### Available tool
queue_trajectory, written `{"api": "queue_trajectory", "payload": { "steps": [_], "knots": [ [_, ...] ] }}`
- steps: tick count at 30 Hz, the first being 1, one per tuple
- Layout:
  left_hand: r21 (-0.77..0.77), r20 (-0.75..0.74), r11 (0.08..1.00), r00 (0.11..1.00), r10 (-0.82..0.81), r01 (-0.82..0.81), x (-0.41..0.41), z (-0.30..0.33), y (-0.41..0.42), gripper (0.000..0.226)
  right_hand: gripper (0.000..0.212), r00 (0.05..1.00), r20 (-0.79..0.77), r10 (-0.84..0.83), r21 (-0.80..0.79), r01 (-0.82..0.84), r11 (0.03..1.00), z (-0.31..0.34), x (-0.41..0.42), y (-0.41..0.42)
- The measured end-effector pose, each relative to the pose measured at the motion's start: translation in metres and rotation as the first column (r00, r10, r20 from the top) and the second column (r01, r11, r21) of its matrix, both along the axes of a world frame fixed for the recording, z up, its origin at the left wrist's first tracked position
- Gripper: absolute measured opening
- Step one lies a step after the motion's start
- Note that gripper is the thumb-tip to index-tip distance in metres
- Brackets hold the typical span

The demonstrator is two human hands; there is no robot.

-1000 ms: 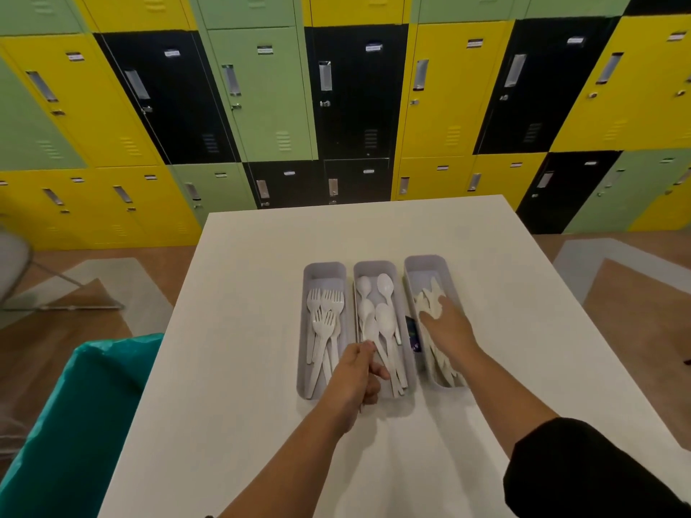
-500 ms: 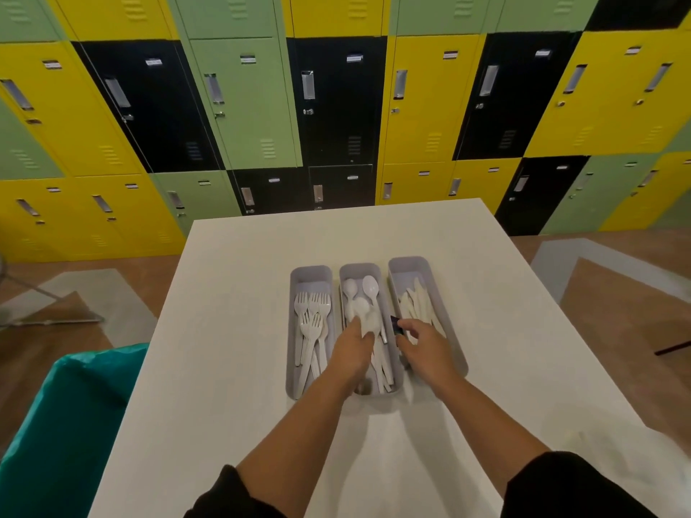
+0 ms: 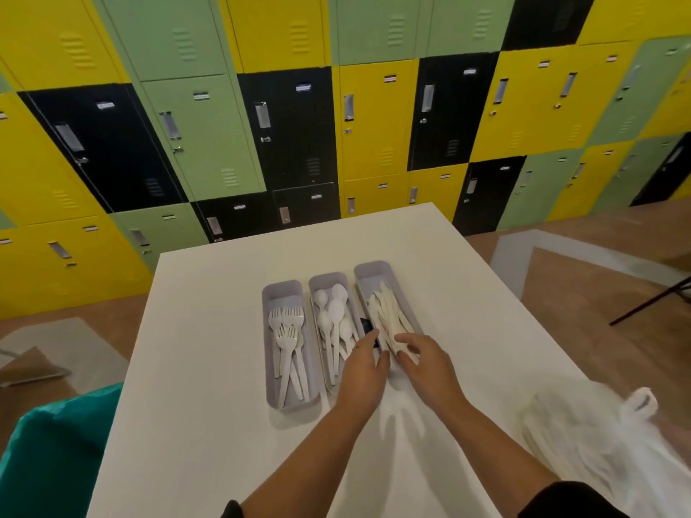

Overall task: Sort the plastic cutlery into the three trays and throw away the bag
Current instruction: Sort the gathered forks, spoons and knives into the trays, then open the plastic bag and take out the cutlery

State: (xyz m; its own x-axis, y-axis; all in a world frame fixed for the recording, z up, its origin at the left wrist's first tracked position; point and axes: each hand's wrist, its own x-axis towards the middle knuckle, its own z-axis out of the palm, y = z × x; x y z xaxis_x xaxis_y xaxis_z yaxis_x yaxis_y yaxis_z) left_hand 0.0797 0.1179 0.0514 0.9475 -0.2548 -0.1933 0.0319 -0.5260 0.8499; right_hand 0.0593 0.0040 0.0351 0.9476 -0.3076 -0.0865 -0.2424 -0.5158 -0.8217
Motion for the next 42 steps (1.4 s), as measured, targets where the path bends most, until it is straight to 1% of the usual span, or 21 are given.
{"api": "queue_trajectory", "payload": {
  "steps": [2, 4, 7, 9, 11, 14, 19, 23, 26, 31, 33, 35, 38, 42],
  "knots": [
    [-0.040, 0.032, 0.998, 0.999, -0.040, 0.041, -0.013, 0.000, -0.007, 0.045, 0.031, 0.999, 0.043, -0.025, -0.043, 0.027, 0.999, -0.002, -0.018, -0.009],
    [-0.062, 0.047, 0.996, 0.997, -0.066, 0.069, -0.026, -0.004, -0.016, 0.046, 0.035, 0.994, 0.094, -0.048, -0.148, 0.062, 0.987, -0.008, -0.036, -0.020],
    [-0.101, 0.057, 0.989, 0.993, -0.106, 0.111, -0.041, -0.010, -0.033, 0.049, 0.046, 0.992, 0.053, -0.111, -0.299, 0.122, 0.947, -0.017, -0.064, -0.038],
    [-0.107, 0.054, 0.984, 0.989, -0.135, 0.140, -0.050, -0.013, -0.047, 0.050, 0.051, 0.983, 0.041, -0.176, -0.339, 0.180, 0.924, -0.021, -0.082, -0.050],
    [-0.116, 0.053, 0.978, 0.984, -0.169, 0.174, -0.056, -0.015, -0.063, 0.050, 0.056, 0.970, 0.062, -0.233, -0.380, 0.239, 0.893, -0.024, -0.098, -0.062],
    [-0.111, 0.036, 0.968, 0.974, -0.222, 0.225, -0.068, -0.019, -0.088, 0.051, 0.061, 0.957, 0.067, -0.281, -0.436, 0.282, 0.855, -0.029, -0.120, -0.081],
    [-0.071, 0.008, 0.949, 0.951, -0.308, 0.307, -0.084, -0.026, -0.126, 0.053, 0.066, 0.926, 0.073, -0.370, -0.454, 0.361, 0.814, -0.033, -0.149, -0.112],
    [-0.086, -0.018, 0.935, 0.938, -0.346, 0.343, -0.091, -0.031, -0.154, 0.056, 0.077, 0.894, 0.033, -0.446, -0.435, 0.415, 0.799, -0.037, -0.168, -0.137],
    [-0.073, -0.055, 0.921, 0.920, -0.387, 0.383, -0.096, -0.038, -0.175, 0.061, 0.081, 0.865, 0.017, -0.501, -0.448, 0.454, 0.770, -0.046, -0.184, -0.156],
    [-0.032, -0.119, 0.911, 0.903, -0.412, 0.411, -0.097, -0.046, -0.200, 0.067, 0.094, 0.828, -0.063, -0.558, -0.473, 0.467, 0.747, -0.055, -0.202, -0.177],
    [-0.037, -0.149, 0.913, 0.901, -0.407, 0.406, -0.096, -0.049, -0.208, 0.069, 0.101, 0.819, -0.099, -0.565, -0.450, 0.470, 0.759, -0.056, -0.207, -0.183],
    [-0.026, -0.178, 0.910, 0.893, -0.412, 0.415, -0.094, -0.052, -0.214, 0.072, 0.109, 0.814, -0.135, -0.565, -0.381, 0.484, 0.788, -0.059, -0.210, -0.188],
    [0.000, -0.205, 0.900, 0.881, -0.426, 0.436, -0.090, -0.057, -0.220, 0.077, 0.118, 0.808, -0.228, -0.543, -0.289, 0.477, 0.830, -0.062, -0.213, -0.192],
    [0.074, -0.292, 0.873, 0.848, -0.443, 0.482, -0.082, -0.058, -0.221, 0.086, 0.125, 0.803, -0.326, -0.498, -0.287, 0.418, 0.862, -0.064, -0.208, -0.196]
  ]
}}
